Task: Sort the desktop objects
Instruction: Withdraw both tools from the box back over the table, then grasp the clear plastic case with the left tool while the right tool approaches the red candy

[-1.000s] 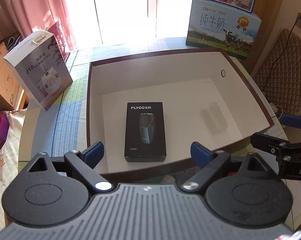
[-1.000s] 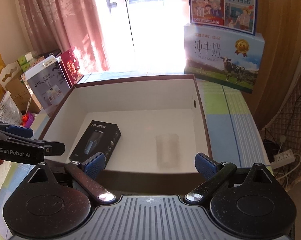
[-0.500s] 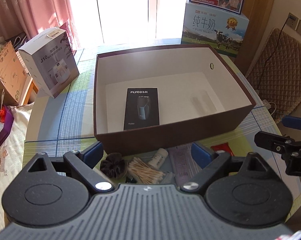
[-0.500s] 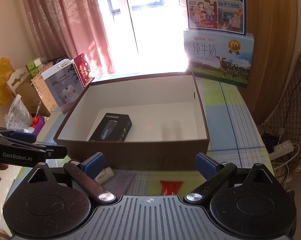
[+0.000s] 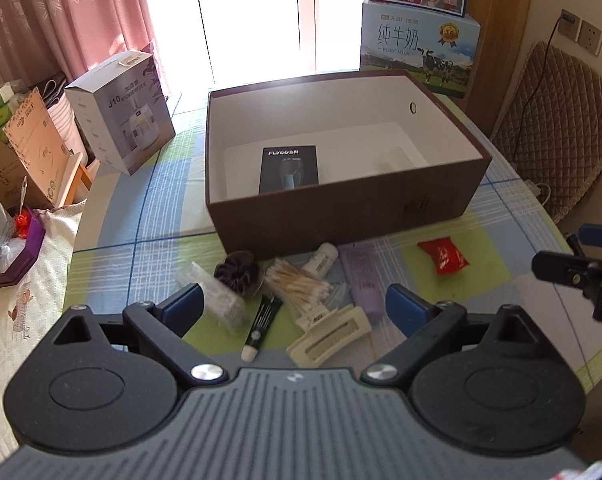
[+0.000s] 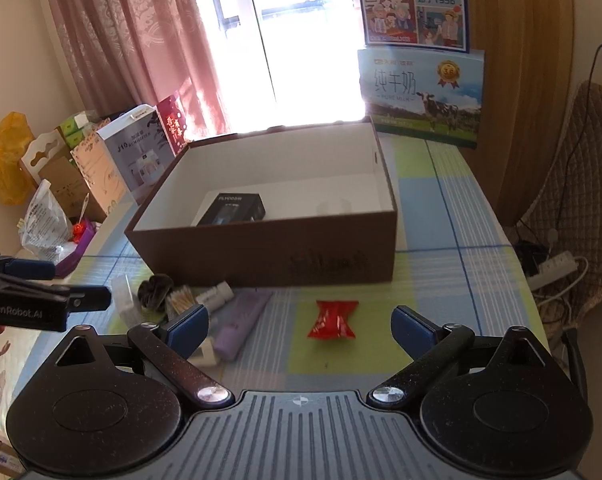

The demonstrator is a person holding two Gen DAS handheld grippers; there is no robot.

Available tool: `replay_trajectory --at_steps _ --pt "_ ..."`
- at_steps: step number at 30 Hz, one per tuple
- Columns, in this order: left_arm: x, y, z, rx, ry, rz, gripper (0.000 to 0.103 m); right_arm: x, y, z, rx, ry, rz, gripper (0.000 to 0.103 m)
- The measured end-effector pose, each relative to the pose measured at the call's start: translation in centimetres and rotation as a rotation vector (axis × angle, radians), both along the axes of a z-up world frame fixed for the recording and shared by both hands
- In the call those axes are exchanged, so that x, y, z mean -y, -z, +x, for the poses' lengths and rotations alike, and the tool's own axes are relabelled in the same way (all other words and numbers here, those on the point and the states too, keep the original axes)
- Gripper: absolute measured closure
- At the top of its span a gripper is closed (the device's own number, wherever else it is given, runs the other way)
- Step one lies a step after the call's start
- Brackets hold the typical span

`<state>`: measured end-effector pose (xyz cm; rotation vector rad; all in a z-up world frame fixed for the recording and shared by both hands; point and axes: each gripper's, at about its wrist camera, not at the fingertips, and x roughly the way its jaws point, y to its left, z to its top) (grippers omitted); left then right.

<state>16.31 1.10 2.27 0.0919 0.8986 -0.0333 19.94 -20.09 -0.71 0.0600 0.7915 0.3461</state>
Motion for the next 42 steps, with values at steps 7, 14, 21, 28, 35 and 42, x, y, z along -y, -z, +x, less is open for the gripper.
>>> replay_trajectory --at_steps 7,14,21,28,35,42 --pt "-0.4 2.2 -3.0 -0.041 -0.012 0.028 0.006 1.3 1.1 -2.5 -0.023 0.007 0.003 0.007" --pt "-1.1 3.1 -5.2 -0.065 -0.031 0.028 0.006 1.8 2.1 -3.9 -0.056 0.009 0.010 0.007" --pt "-1.6 3.4 -6.5 -0.068 -0.042 0.031 0.006 1.3 2.9 -5.2 -0.088 -0.020 0.012 0.007" --pt "-1.8 4.1 -7.6 -0.089 -0.046 0.031 0.006 0.4 4.4 -6.1 -0.140 -0.056 0.006 0.007" --pt "-2.2 4.8 -8.1 -0.118 -0.056 0.024 0.006 -0.4 5.5 -6.8 -0.179 -0.079 -0.009 0.007" --pt "-2.7 5.2 -7.7 -0.134 -0.075 0.017 0.006 -0.7 6.1 -6.4 -0.191 -0.075 -0.016 0.007"
